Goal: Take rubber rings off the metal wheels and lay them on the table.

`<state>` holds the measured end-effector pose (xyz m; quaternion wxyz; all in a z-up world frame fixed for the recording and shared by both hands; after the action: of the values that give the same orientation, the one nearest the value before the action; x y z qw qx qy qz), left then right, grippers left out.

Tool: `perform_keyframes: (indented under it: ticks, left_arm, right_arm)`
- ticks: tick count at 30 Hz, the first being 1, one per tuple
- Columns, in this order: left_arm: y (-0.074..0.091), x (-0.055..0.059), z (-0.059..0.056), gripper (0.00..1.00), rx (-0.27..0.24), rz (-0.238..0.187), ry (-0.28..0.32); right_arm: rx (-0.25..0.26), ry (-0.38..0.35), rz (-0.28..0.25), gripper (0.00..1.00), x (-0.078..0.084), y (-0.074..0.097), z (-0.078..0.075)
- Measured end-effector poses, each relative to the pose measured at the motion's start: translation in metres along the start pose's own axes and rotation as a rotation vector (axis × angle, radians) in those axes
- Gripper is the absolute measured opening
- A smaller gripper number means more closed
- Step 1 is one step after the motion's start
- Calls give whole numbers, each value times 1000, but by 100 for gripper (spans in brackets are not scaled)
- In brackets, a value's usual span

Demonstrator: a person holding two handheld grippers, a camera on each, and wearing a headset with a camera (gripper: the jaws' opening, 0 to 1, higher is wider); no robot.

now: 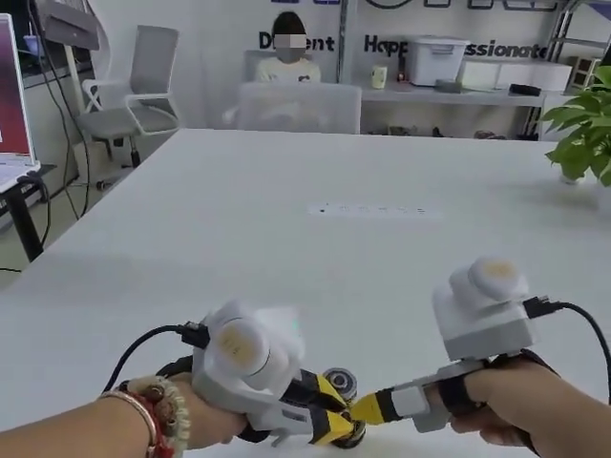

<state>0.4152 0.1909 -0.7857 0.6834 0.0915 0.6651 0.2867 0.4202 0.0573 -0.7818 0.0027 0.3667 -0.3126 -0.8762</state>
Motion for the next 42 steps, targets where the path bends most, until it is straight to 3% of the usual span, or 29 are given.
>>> perform_keyframes:
  ticks: [4,8,14,24,30,32,37,42]
  left_arm:
    - [0,0,0,7,-4,1,3]
    - [0,-3,-2,7,2,12,-69]
    - [-2,-6,1,7,4,50,-5]
    - [2,-8,-2,14,42,88,-24]
    - [8,-16,-4,25,50,80,-43]
    - [11,-21,-3,26,38,61,-52]
    - [15,-24,-1,34,39,45,6]
    - [22,-28,0,37,36,50,15]
  right_arm:
    - [-1,5,7,0,0,0,2]
    - [9,15,12,0,0,0,2]
    - [21,-18,12,0,1,1,-3]
    - [16,-23,19,0,0,-1,-4]
    - [19,-37,-12,0,-5,3,-4]
    - [17,-45,-25,0,-7,4,-4]
    - [30,-51,-33,0,-8,5,-7]
    - [30,-63,-50,0,-10,7,-8]
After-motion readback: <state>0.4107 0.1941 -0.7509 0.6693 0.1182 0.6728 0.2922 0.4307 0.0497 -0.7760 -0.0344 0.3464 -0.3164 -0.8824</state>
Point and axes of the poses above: the centre of the closed fingertips' face, and the gripper's own axes: y roughly backward along the fingers, z roughly to its left, x roughly out of its underside, the point moved 9 cm from there along y, roughly backward along the fingers, and after that the axes turned 6 degrees about -z, right-handed, at the moved point
